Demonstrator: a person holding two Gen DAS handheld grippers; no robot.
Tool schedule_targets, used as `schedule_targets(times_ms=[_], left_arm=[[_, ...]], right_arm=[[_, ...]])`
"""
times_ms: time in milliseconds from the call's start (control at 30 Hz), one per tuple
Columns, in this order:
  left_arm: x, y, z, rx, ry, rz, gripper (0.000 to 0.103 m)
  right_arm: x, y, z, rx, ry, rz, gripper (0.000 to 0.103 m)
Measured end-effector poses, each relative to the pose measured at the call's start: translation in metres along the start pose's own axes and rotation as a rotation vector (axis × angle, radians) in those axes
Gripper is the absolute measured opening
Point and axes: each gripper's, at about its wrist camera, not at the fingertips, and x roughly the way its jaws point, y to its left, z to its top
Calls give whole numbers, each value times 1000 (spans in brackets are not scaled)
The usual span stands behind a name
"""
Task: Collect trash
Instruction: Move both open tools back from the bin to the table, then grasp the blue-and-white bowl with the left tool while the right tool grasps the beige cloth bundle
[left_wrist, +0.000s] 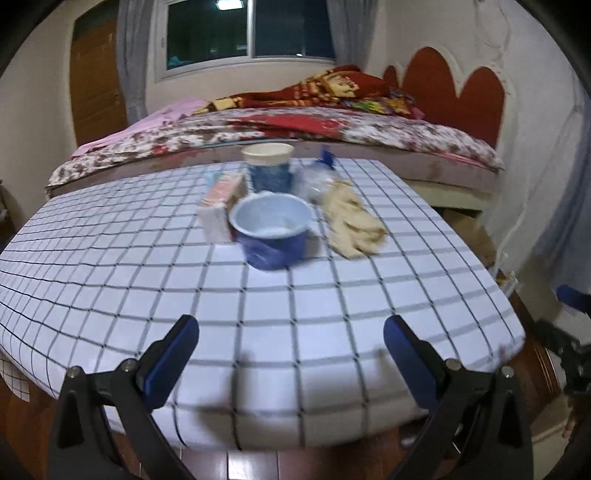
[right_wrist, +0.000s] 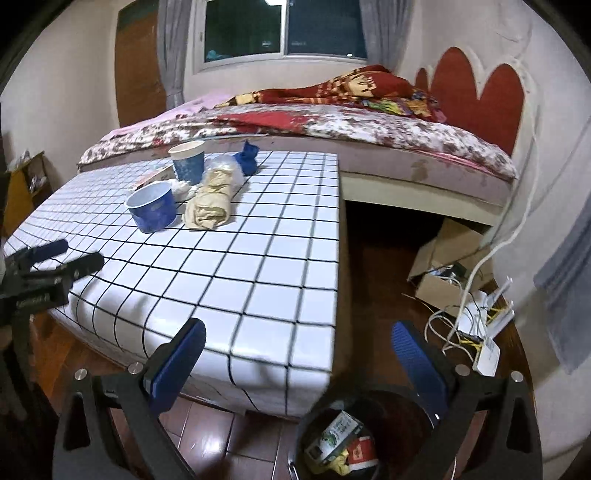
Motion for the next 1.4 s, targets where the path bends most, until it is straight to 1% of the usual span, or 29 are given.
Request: schedule_targets(times_ms=[67, 167, 233, 333, 467, 600, 633, 700, 733, 833, 933, 1067, 1233, 1267, 1300, 1333, 1367, 1400], left_arm=[[8, 6, 5, -13, -5, 4, 101], [25, 13, 16, -30, 3, 20, 100], [36, 17, 23, -57, 5, 14, 100], [52, 17, 31, -69, 13, 10, 100], [72, 13, 39, -62, 25, 7, 100], [88, 16, 48, -82, 40, 7, 98], [91, 17, 50, -86, 45, 3, 95], [97, 21, 52, -96, 55, -13, 84], [100, 23, 52, -97, 61, -32, 77], [95, 27, 50, -99, 37, -43, 76], [89, 31, 48, -84, 27, -35, 76], [84, 41, 42, -74, 36, -22, 76], [84, 46, 41, -66, 49, -16, 76], [84, 46, 40, -64, 50, -16, 76], [85, 47, 40, -61, 51, -16, 76], [84, 47, 40, -57, 51, -17, 76], [84, 46, 40, -55, 52, -19, 76], [83, 45, 40, -54, 52, -23, 76]], right_arm=[[9, 3, 8, -6, 7, 13, 102], [28, 5, 24, -12, 32, 4, 102], [38, 3, 33, -7, 44, -1, 102], [54, 2, 43, -7, 58, 0, 102], [74, 4, 53, -21, 80, 7, 102], [90, 9, 57, -39, 102, 21, 102], [94, 11, 57, -43, 108, 25, 102], [103, 15, 61, -47, 118, 38, 102], [107, 18, 63, -50, 121, 45, 102], [118, 29, 71, -60, 126, 72, 102], [128, 43, 79, -72, 132, 102, 102], [145, 63, 89, -76, 140, 149, 102], [170, 78, 110, -23, 149, 198, 102], [174, 81, 113, -19, 154, 199, 100], [180, 84, 115, -18, 166, 199, 97], [185, 86, 116, -21, 181, 197, 81], [189, 88, 114, -28, 201, 188, 51], [185, 92, 114, -62, 181, 148, 34]])
